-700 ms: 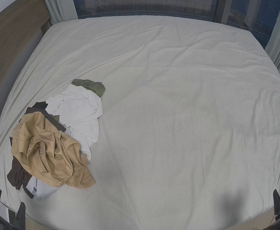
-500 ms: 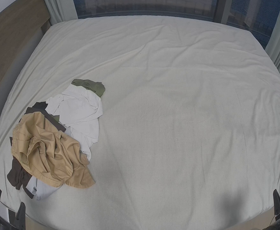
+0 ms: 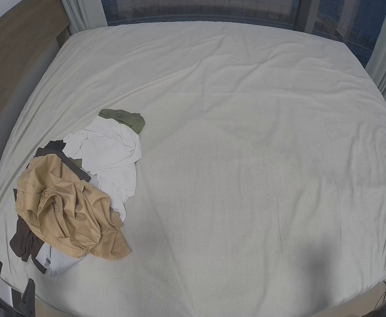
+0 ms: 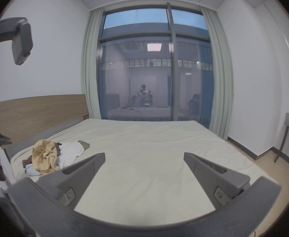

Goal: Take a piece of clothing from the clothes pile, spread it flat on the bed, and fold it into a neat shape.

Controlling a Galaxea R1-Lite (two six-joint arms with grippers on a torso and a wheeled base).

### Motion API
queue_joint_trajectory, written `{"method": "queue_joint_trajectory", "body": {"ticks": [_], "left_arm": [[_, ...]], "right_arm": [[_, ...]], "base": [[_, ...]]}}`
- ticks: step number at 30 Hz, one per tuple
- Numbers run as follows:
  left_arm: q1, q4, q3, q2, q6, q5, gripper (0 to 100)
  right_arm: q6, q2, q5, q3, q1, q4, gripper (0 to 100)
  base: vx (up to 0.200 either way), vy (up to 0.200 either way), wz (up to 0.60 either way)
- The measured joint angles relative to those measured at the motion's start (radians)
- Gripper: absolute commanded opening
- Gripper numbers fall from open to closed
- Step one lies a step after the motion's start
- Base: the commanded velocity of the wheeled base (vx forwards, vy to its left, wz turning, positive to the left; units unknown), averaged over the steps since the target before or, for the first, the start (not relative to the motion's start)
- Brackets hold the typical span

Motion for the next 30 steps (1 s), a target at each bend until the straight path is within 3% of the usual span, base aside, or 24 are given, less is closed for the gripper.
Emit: {"method": "queue_joint_trajectory", "body": {"ticks": [13, 19, 30], "left_arm": [[0.000, 0.001, 0.000, 0.000, 0.001, 0.000, 100], [0.000, 0.001, 0.000, 0.000, 0.000, -0.001, 100], [-0.002, 0.001, 0.000, 0.000, -0.002, -0.001, 100]], "right_arm": [[0.060, 0.437, 0.033, -0.289, 0.262, 0.005, 100], [0.168, 0.605, 0.043, -0.370, 0.386, 0.004, 100], [0.243, 0.871, 0.043, -0.483, 0.580, -0.024, 100]], "base": [[0.000, 0.000, 0.00], [0.000, 0.000, 0.00], [0.000, 0.000, 0.00]]}}
